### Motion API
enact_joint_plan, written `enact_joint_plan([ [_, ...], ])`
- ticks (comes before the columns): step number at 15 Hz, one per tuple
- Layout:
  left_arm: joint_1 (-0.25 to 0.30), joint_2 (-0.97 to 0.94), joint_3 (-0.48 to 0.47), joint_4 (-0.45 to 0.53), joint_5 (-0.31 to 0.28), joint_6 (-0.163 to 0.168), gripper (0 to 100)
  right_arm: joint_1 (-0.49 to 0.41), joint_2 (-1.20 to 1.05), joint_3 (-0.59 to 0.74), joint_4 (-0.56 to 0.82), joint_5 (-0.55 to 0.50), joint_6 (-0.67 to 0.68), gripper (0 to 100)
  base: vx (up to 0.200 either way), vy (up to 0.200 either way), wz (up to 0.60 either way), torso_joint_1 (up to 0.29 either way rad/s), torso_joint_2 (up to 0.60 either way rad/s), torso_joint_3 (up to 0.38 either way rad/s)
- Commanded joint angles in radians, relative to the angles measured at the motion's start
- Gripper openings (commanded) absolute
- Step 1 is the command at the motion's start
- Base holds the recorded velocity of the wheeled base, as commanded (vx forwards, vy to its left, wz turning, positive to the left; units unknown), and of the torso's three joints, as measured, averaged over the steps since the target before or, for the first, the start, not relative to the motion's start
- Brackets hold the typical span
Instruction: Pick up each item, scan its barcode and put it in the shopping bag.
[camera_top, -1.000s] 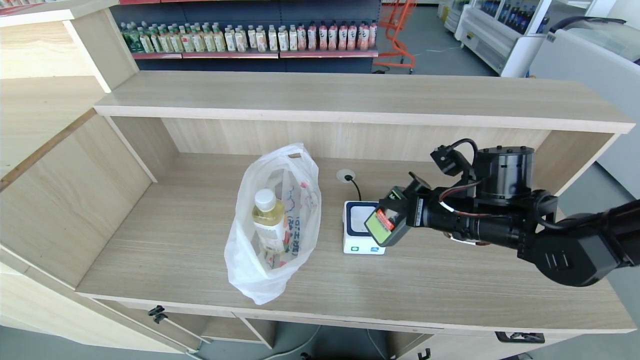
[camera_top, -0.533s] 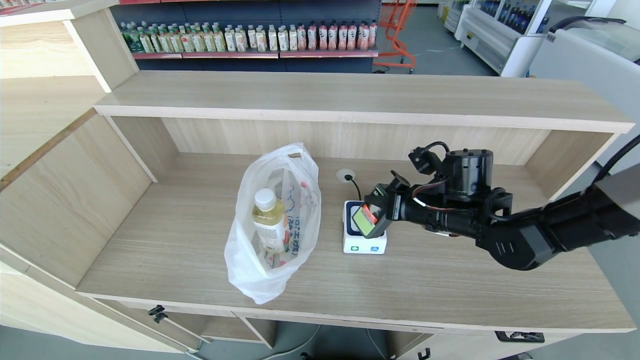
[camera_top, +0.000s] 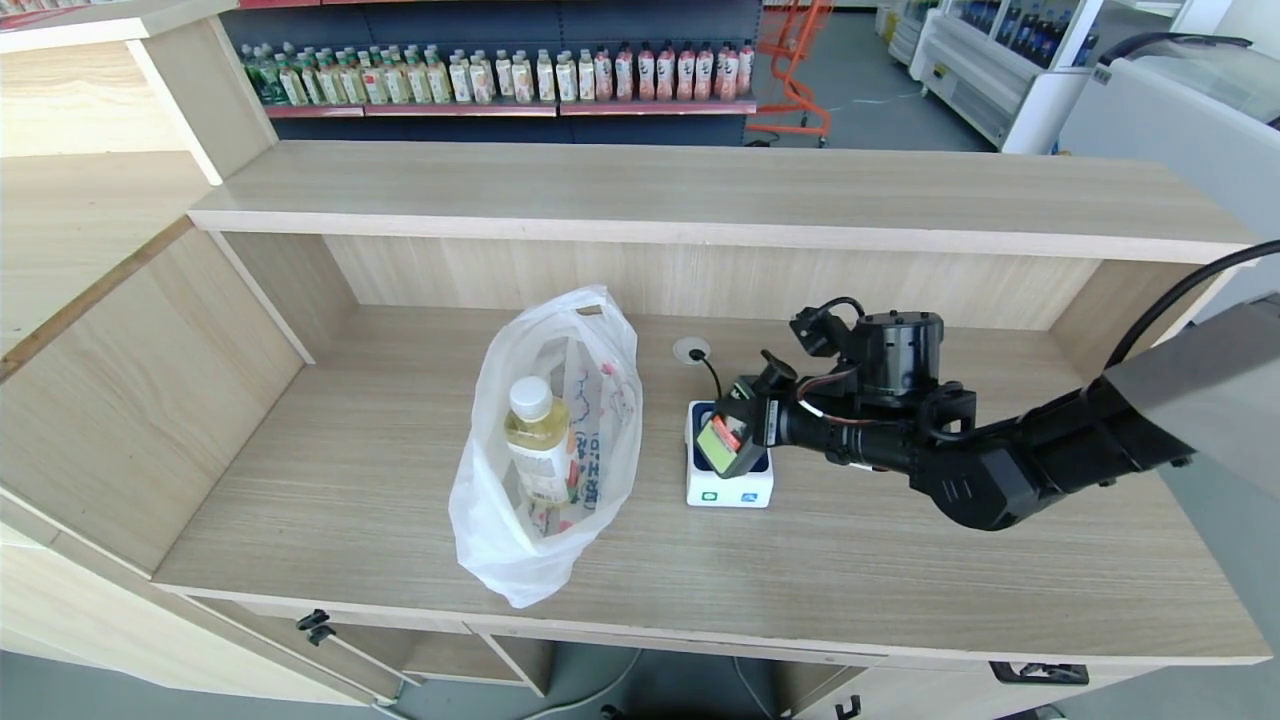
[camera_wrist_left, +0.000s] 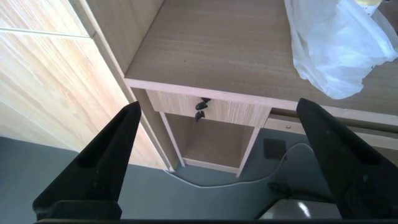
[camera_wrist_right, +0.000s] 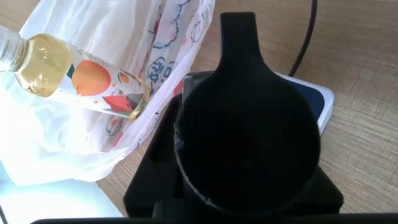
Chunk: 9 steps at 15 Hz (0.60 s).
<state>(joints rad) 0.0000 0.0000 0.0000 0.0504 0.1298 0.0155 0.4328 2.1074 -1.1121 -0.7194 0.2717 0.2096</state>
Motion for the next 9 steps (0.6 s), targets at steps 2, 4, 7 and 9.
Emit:
enact_joint_plan([
  [2,0.000,0.002,0.000,0.000,0.001,0.000,100,-0.005,0.026,-0.008,0.000,0.000,0.001,0,0.000,0.000,0.00,0.000,0.00,0.000],
  [4,0.000,0.002,0.000,0.000,0.001,0.000,100,-0.016,0.032,-0.020,-0.003,0.000,0.001,0,0.000,0.000,0.00,0.000,0.00,0.000],
  [7,0.000,0.002,0.000,0.000,0.001,0.000,100,-0.017,0.036,-0.020,-0.003,0.000,0.001,0,0.000,0.000,0.00,0.000,0.00,0.000],
  [9,0.000,0.002,0.000,0.000,0.001,0.000,100,-0.019,0.019,-0.018,-0.003,0.003,0.005,0,0.000,0.000,0.00,0.000,0.00,0.000],
])
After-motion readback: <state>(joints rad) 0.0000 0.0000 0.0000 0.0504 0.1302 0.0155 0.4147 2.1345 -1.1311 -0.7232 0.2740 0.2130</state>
